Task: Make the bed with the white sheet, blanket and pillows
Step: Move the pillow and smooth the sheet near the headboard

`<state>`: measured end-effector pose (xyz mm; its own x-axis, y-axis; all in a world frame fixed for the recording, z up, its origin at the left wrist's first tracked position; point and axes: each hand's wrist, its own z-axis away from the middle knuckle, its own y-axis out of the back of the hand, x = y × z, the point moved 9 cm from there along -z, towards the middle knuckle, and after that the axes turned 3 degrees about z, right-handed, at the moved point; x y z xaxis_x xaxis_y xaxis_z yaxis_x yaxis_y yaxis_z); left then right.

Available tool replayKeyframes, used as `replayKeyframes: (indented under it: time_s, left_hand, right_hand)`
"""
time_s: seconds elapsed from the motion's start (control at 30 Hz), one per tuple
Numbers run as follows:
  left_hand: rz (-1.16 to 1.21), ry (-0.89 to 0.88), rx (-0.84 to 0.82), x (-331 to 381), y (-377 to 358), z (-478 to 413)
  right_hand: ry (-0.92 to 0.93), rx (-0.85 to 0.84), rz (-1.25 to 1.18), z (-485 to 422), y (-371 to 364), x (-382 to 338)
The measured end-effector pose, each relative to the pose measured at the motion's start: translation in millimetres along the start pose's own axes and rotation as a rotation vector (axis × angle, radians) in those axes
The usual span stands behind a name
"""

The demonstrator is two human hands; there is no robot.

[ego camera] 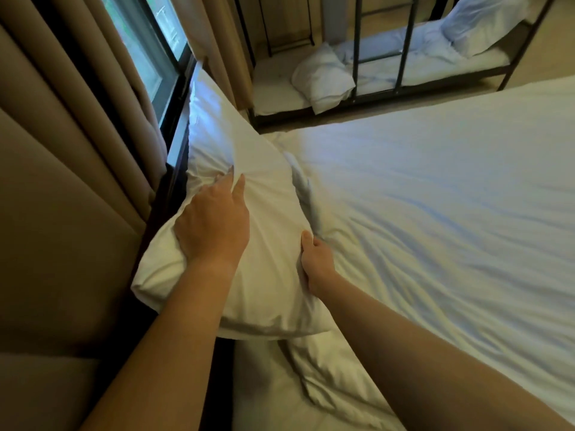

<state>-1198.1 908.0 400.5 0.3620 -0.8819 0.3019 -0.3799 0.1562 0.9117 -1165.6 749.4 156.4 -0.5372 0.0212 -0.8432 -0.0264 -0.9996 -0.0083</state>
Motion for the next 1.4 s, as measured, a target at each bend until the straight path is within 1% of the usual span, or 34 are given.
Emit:
replayKeyframes:
  time_s: [0.13, 0.23, 0.33, 0.5, 0.6, 0.7, 0.83, 0.9, 0.97, 1.03, 1.1, 1.17, 1.2, 1.23, 1.3, 1.4]
  left_hand:
    - [0.132, -0.01, 0.01, 55, 1, 22]
    - [0.243, 0.009, 0.0, 102, -19, 39]
    - [0.284, 0.023, -0.033, 167, -51, 62]
    - [0.349, 0.051, -0.082, 285, -121, 101]
    - [0.41, 0.031, -0.099, 362, -168, 123]
    - [0.52, -0.005, -0.125, 439, -219, 144]
    - [0.651, -0.048, -0.162, 511, -290, 173]
    - [0.676, -0.048, -0.256, 534, -329, 190]
    - [0.649, -0.052, -0.417, 548, -372, 208]
    - [0.541, -0.085, -0.579, 552, -412, 227]
    - [0.415, -0.137, -0.761, 549, -448, 248]
    - [0.348, -0.155, -0.963, 536, -474, 274]
    - [0.321, -0.15, -1.038, 526, -483, 283]
    - [0.29, -0.141, -1.083, 515, -487, 289]
    - [0.232, -0.116, -1.106, 492, -487, 290]
    - [0.191, -0.08, -1.049, 460, -469, 275]
  right_hand:
    - [0.083, 0.096, 0.011, 4, 85, -37]
    - [0.144, 0.176, 0.079, 3, 166, -62]
    - [0.19, 0.254, 0.099, -4, 257, -79]
    - [0.201, 0.342, 0.185, -47, 409, -77]
    - [0.207, 0.399, 0.253, -70, 504, -80]
    - [0.217, 0.469, 0.327, -96, 601, -83]
    - [0.211, 0.579, 0.437, -123, 710, -82]
    - [0.177, 0.626, 0.542, -131, 750, -77]
    - [0.135, 0.655, 0.654, -138, 779, -62]
    - [0.04, 0.628, 0.755, -150, 801, -32]
    - [-0.088, 0.509, 0.798, -161, 812, 12]
    - [-0.156, 0.349, 0.826, -169, 809, 55]
    - [-0.181, 0.296, 0.851, -167, 805, 70]
    - [-0.187, 0.273, 0.883, -166, 802, 81]
    - [-0.194, 0.297, 0.932, -160, 795, 87]
    - [-0.215, 0.363, 0.927, -152, 776, 76]
